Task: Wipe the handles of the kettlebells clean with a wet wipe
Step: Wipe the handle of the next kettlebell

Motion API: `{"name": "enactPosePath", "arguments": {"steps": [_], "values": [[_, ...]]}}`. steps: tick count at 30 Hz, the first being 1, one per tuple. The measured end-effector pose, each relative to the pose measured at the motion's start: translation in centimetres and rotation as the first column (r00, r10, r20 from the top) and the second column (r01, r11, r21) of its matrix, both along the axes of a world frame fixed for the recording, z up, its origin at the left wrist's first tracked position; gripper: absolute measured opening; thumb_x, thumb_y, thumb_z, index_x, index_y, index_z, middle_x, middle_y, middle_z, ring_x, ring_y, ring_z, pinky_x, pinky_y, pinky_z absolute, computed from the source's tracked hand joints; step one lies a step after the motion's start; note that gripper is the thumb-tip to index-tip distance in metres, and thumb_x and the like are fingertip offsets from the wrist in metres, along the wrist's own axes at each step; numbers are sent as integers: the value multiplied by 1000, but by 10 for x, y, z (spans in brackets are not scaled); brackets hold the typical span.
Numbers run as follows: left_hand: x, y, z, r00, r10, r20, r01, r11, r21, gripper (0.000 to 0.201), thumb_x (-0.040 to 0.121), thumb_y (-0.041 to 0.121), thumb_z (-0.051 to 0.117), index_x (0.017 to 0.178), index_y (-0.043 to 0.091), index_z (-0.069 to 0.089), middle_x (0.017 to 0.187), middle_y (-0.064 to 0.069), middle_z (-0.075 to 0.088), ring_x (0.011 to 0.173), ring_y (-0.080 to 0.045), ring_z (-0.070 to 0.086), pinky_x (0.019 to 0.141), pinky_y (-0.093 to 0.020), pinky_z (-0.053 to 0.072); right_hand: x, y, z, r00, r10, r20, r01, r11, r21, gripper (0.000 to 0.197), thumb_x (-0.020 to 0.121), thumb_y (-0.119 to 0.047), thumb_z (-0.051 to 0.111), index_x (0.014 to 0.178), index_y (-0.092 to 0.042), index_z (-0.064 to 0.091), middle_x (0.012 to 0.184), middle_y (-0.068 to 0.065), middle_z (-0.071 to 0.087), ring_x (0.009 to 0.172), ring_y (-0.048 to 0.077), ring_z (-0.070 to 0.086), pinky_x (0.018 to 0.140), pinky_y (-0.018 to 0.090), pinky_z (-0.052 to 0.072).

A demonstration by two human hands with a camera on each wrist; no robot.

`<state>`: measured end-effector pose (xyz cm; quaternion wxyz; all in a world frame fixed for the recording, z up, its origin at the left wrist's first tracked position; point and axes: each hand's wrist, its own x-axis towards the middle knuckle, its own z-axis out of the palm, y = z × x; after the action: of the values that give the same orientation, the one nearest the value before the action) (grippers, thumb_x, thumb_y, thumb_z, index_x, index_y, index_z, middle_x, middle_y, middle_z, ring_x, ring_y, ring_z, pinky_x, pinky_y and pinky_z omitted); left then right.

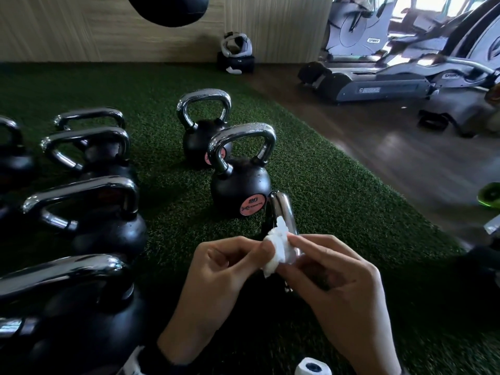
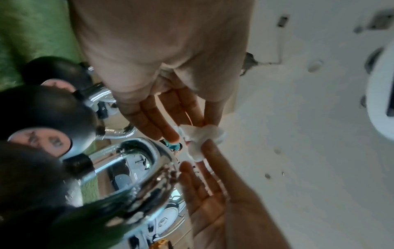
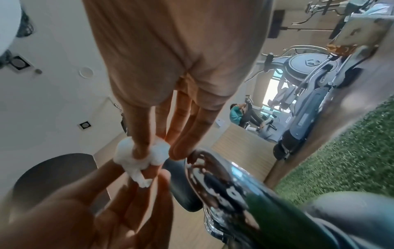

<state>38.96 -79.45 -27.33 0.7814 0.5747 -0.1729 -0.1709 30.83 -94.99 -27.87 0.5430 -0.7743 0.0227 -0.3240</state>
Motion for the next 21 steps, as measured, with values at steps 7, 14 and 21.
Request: {"name": "enactPosePath", "arguments": {"steps": [7, 14, 21], "values": [[6, -1, -5, 985, -38, 170, 10, 986, 167, 31, 86, 13, 47, 91, 17, 77, 96, -7, 78, 99, -18, 71, 90, -26, 51, -1, -5, -4, 992, -122, 6, 123, 992, -16, 40, 67, 12, 85, 88, -21, 81, 84, -7, 77, 61, 3, 68, 58, 12, 51], [17, -6, -86, 873, -359, 330, -62, 589, 806, 115, 67, 49, 71, 162, 36, 8, 168, 22, 11, 155, 1, 3, 128, -29, 15, -10, -34, -30, 958, -244, -147, 267, 950, 160, 29, 77, 0, 86, 97, -22, 82, 82, 1, 80, 72, 16, 76, 73, 28, 62], [5, -59, -128, 758, -122, 640, -461, 594, 659, 119, 69, 73, 67, 156, 0, 29, 162, -13, 31, 152, -32, 24, 124, -51, 26, -11, -44, -53, 918, -295, -265, 355, 910, 216, 25, 79, -5, 86, 96, -23, 82, 84, 0, 81, 80, 21, 78, 76, 34, 63]]}}
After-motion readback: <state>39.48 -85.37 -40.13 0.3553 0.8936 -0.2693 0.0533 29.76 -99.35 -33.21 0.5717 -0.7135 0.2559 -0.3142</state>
